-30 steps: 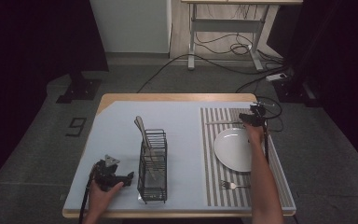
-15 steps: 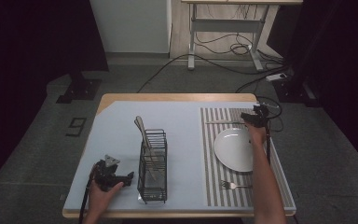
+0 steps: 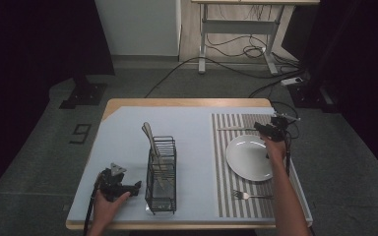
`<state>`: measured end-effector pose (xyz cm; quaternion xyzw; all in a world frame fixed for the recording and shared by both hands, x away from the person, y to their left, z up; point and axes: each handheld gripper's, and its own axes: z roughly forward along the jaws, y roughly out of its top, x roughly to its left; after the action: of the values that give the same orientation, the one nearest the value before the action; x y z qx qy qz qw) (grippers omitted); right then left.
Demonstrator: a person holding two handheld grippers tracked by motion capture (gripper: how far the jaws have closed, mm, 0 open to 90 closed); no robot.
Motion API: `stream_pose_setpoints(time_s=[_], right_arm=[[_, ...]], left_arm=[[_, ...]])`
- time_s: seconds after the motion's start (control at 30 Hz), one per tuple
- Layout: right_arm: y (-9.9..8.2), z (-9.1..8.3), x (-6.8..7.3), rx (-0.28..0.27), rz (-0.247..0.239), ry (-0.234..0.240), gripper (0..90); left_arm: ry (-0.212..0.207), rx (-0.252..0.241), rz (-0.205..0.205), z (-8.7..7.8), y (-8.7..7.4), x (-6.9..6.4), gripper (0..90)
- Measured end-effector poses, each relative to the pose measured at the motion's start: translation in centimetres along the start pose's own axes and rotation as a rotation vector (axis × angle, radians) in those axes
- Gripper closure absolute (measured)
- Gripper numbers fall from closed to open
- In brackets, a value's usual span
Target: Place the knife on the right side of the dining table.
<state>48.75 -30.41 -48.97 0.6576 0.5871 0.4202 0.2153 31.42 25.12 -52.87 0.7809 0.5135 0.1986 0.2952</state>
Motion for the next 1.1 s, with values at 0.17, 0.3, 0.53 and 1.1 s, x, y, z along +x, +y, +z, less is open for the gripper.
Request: stream_pose_setpoints(time_s=[0.17,0.3,0.53,1.1], right_arm=[[-1.9,-1.4,1.7,0.026,-0.030,0.069,41.5],[-2.9,-2.1,3.0,0.052,-0.050,0.101,39.9],[-5.1,-5.0,6.1,0.041,-0.155,0.207,38.7],[-10.8,-9.1,10.7,0.067,-0.280,0.372,37.0]], left_arm=[[-0.001,0.002,0.000,0.0,0.0,0.0,0.0],[-0.001,0.003,0.000,0.0,0.0,0.0,0.0],[-0.002,0.002,-0.002,0.0,0.0,0.0,0.0],[-0.003,0.003,-0.004,0.0,0.0,0.0,0.0]])
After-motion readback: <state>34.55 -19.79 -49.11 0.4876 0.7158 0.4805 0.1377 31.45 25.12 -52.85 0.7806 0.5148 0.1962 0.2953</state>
